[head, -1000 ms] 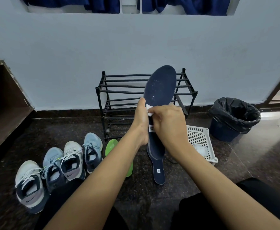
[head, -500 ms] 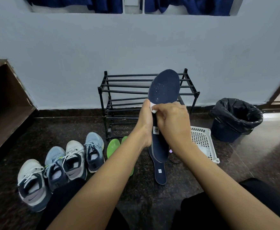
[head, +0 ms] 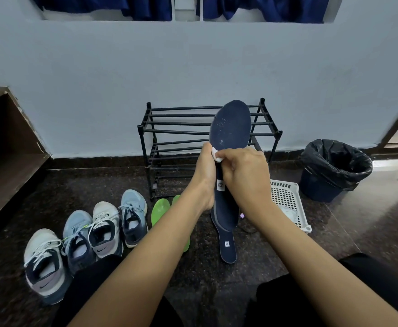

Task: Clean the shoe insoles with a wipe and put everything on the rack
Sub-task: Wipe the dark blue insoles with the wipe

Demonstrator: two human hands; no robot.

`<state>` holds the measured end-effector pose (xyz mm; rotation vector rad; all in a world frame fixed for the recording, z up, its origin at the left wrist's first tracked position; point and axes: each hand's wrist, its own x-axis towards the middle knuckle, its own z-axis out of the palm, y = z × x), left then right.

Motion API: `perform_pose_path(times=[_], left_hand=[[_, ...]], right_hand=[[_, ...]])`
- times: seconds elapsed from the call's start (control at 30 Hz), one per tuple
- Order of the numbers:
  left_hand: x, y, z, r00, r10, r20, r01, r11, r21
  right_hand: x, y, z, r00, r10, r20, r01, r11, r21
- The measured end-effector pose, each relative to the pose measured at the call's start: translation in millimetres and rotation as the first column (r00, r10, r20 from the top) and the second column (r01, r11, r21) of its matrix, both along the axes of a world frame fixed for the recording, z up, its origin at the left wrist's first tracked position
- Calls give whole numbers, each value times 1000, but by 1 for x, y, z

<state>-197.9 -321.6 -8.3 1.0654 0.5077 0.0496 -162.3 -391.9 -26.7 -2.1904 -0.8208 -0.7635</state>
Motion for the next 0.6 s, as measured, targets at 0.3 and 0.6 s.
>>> perform_pose_path(times=[0.3, 0.6], left_hand=[[7, 14, -3, 990, 139, 19, -138, 990, -21], [6, -1, 1, 996, 10, 85, -2, 995, -95]], right_hand=[[-16, 4, -6, 999, 23, 23, -21, 994, -107], [8, -3, 3, 995, -88, 36, 91, 993, -82]])
